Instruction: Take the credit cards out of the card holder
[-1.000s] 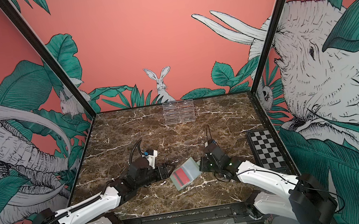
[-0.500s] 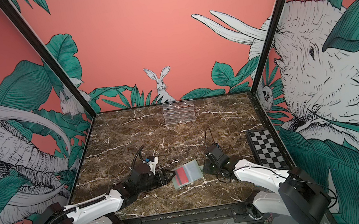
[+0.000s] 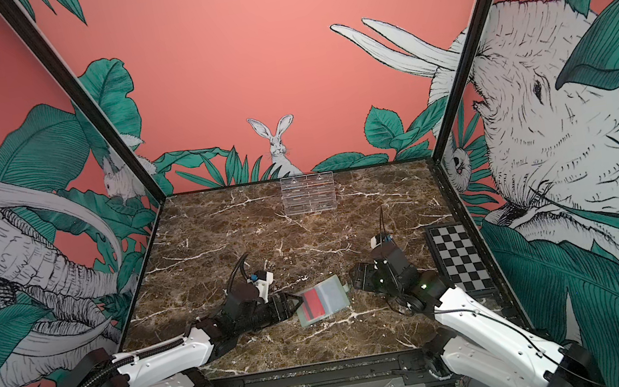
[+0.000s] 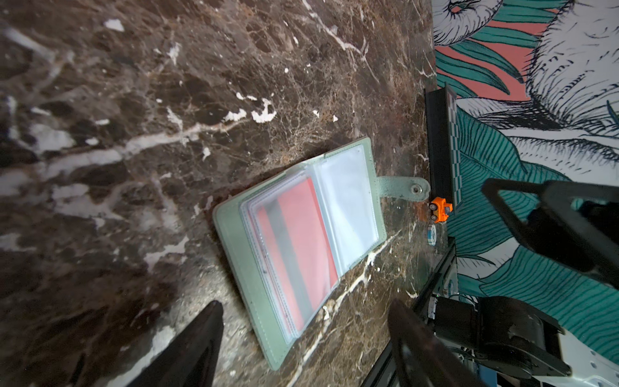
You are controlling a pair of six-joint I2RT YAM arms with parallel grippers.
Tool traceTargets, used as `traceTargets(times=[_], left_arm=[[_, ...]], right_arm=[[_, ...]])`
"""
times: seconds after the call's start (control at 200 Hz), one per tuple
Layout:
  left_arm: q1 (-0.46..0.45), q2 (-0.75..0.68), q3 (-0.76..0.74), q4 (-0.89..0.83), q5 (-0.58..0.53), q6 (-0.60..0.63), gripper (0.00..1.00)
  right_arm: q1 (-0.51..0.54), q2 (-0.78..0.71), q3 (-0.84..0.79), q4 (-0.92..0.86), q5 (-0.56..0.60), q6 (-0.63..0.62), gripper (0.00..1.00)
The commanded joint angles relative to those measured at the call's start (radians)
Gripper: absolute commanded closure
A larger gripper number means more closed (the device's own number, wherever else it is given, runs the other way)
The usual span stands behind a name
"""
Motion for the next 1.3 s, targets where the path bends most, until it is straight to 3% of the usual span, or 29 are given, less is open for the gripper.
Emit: traceTargets(times=[0.0,0.07,0.22,0.505,0.765,0.99,1.295], left_arm=[[-0.004,-0.025,-0.016,0.014,-0.013,-0.013,0.22],[-0.005,-0.027,-0.019,0.016,-0.016,-0.014,0.22],[-0.004,-0.027,-0.027,0.021,-0.012,-0.02,0.22],[-0.004,-0.018,-0.045,0.034,-0.006,-0.041,0.22],[-0.004,0.058,-0.057,0.106,0.015,-0.06,0.23],[-0.004,0.147,-0.073,0.236,0.037,-0.089,0.26],[-0.004,0.171,-0.073,0.289,0.043,-0.084,0.35]], right_arm=[[-0.001,0.001,0.023,0.116,-0.149,-0.024,0.3],[0.013,0.048,0.036,0.149,-0.193,-0.008,0.41],[0.101,0.167,0.069,0.173,-0.157,-0.017,0.7],[0.175,0.372,0.093,0.206,-0.081,-0.038,0.93],[0.176,0.485,0.08,0.204,-0.007,-0.038,1.0],[0.17,0.544,0.046,0.209,0.033,-0.034,1.0],[0.169,0.593,-0.008,0.252,0.031,-0.017,1.0]])
